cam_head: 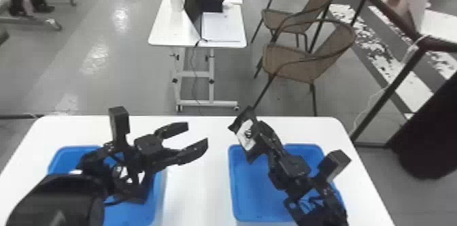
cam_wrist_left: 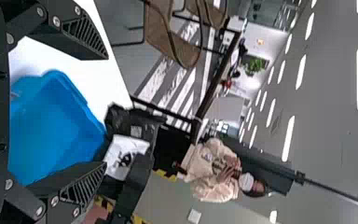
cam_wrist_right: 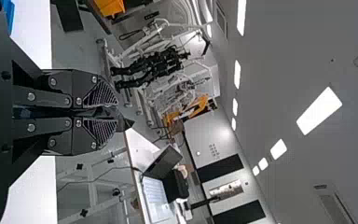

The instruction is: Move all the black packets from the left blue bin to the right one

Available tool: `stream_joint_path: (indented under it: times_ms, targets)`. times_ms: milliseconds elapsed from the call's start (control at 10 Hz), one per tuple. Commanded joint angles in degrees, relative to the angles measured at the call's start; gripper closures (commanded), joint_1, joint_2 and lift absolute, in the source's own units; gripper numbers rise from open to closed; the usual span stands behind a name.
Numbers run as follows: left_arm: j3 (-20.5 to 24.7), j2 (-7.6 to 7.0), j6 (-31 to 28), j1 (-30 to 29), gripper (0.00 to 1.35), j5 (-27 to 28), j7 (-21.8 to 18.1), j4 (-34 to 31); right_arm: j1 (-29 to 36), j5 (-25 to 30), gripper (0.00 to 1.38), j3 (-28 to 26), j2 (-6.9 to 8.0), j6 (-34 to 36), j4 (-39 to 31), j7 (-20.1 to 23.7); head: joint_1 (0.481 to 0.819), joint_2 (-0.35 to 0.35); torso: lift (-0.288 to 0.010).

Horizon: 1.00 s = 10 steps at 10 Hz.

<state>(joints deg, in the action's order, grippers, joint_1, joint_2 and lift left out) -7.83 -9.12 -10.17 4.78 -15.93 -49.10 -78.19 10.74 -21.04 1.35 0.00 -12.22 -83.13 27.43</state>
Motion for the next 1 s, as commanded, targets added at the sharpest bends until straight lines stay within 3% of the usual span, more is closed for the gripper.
stream_joint_path:
  times_ms: [0, 200, 400, 700, 800, 900]
  targets:
    - [5.3, -1.6, -0.3, -5.0, 0.11, 0.0, 2.1, -5.3, 0.1, -0.6, 1.24, -3.3, 0.05, 0.0, 2.1, -0.3, 0.695, -0.092, 0.0]
    - [12.3, -1.96, 0.9, -10.0, 0.11, -0.2, 4.7, -10.8, -0.5, -1.2, 1.24, -7.6, 0.05, 1.9, 7.4, -0.5, 0.695, -0.059, 0.0]
    - [17.5, -0.37, 3.3, -13.4, 0.11, 0.5, 6.0, -15.2, -2.6, -2.2, 1.24, -10.8, 0.05, 2.5, 14.7, -0.5, 0.695, -0.039, 0.0]
    - [19.6, 1.65, 4.4, -15.9, 0.11, 0.8, 7.9, -18.2, -6.5, -0.6, 1.2, -16.5, 0.05, 0.4, 24.0, -0.8, 0.695, -0.037, 0.0]
    - [19.7, 1.82, 4.2, -15.9, 0.11, 0.8, 8.1, -18.3, -7.0, -0.7, 1.13, -17.9, 0.05, -0.3, 25.9, -1.9, 0.695, -0.055, 0.0]
    - [19.9, 1.91, 4.0, -16.1, 0.11, 0.5, 8.1, -18.3, -6.9, -0.9, 0.96, -18.6, 0.05, -0.5, 26.3, -2.6, 0.695, -0.078, 0.0]
